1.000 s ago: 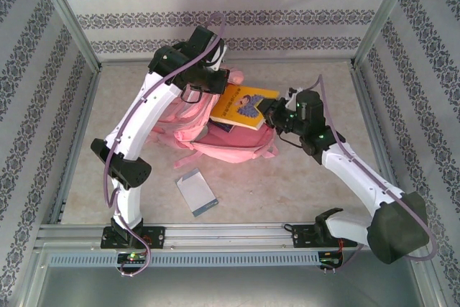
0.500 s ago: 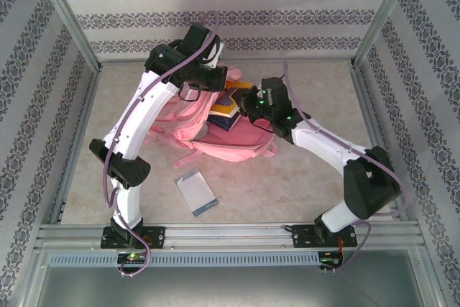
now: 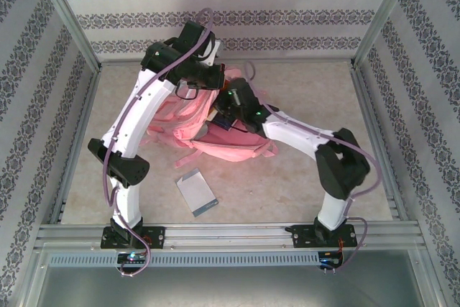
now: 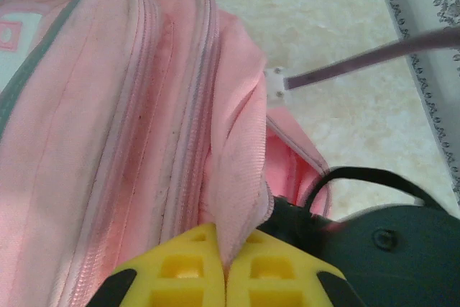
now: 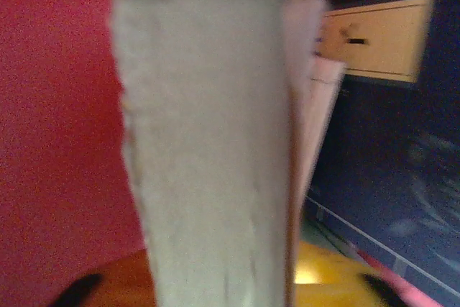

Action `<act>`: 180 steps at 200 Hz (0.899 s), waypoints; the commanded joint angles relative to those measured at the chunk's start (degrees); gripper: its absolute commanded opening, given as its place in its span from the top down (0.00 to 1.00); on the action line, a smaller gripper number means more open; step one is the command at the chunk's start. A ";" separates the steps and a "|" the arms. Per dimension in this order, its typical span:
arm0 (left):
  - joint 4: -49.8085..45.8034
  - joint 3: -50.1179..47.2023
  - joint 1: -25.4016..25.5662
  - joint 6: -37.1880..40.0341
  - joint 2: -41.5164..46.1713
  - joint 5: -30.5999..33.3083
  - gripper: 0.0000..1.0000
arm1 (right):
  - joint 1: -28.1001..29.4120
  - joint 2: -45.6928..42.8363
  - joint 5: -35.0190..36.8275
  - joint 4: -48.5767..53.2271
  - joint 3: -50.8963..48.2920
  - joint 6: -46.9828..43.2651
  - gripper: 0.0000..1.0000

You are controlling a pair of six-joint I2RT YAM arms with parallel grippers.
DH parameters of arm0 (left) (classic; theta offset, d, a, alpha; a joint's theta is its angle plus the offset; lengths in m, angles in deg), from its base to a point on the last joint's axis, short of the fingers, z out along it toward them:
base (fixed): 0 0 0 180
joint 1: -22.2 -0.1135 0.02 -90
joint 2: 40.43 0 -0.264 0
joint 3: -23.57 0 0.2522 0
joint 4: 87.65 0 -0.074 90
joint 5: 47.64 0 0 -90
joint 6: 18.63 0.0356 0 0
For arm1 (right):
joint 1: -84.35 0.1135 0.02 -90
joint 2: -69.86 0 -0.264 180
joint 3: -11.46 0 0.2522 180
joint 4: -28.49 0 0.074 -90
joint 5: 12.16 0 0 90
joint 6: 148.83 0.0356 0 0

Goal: Pack the student bag

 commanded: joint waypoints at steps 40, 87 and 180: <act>6.85 3.67 -4.77 -2.76 -0.33 -6.54 1.00 | -1.56 0.30 -4.83 -4.52 4.35 -12.54 0.27; 7.29 3.81 -5.51 -3.37 -2.82 -6.73 1.00 | -3.62 -12.74 -11.16 -0.89 -3.87 -26.90 0.22; 10.11 2.14 -5.51 -4.40 -9.09 -4.78 1.00 | -4.82 -39.07 -12.14 14.66 -26.51 -43.08 0.36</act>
